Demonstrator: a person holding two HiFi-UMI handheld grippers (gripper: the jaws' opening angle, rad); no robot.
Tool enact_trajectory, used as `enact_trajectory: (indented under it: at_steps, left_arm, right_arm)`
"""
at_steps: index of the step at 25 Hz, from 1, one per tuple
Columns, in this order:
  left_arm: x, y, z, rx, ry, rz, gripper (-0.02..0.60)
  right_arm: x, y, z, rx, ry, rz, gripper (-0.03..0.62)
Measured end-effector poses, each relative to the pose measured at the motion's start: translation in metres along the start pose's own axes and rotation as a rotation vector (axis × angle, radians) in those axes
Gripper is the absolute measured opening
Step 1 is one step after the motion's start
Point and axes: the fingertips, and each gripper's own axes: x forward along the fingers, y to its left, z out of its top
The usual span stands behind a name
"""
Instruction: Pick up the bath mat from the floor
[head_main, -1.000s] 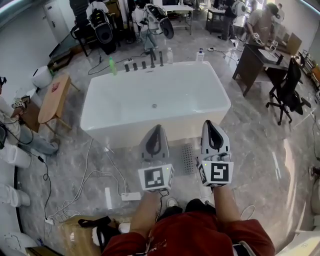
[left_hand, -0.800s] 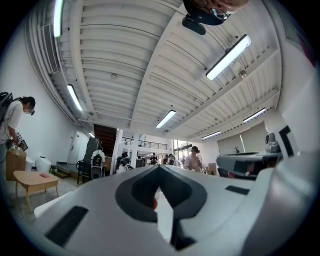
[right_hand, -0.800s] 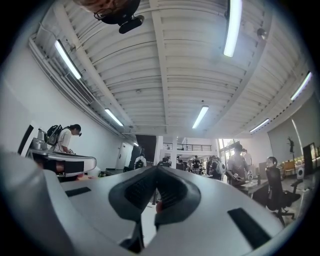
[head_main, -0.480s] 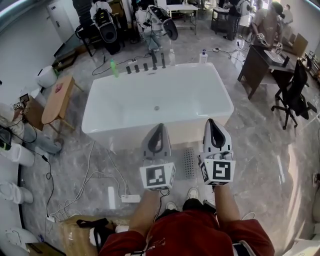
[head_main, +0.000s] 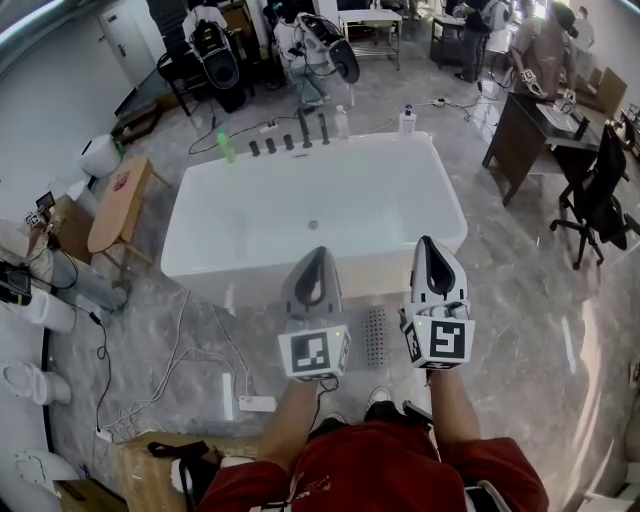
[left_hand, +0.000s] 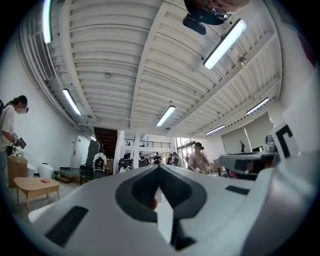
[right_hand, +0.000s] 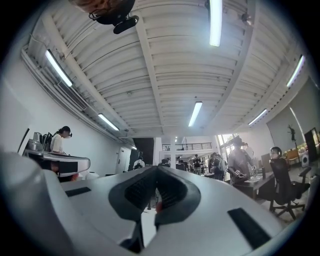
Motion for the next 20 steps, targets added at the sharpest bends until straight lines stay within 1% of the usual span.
enact_trajectory:
  at_steps: [6, 9, 13, 20]
  left_arm:
    - [0.022, -0.017, -0.003, -0.008, 0.004, 0.026, 0.014]
    - [0.027, -0.011, -0.006, 0.006, 0.015, 0.036, 0.014]
    - [0.031, 0.002, -0.004, 0.019, 0.011, 0.025, 0.014]
    - [0.026, 0.024, 0.000, 0.001, -0.008, 0.006, 0.014]
  right_arm:
    - [0.013, -0.032, -0.006, 0.015, 0.003, 0.022, 0.011]
    - [0.020, -0.037, -0.007, 0.021, 0.000, 0.006, 0.011]
    - [0.029, -0.032, -0.011, 0.027, 0.002, -0.012, 0.011]
    - [0.032, -0.002, -0.005, -0.004, 0.003, -0.021, 0.011]
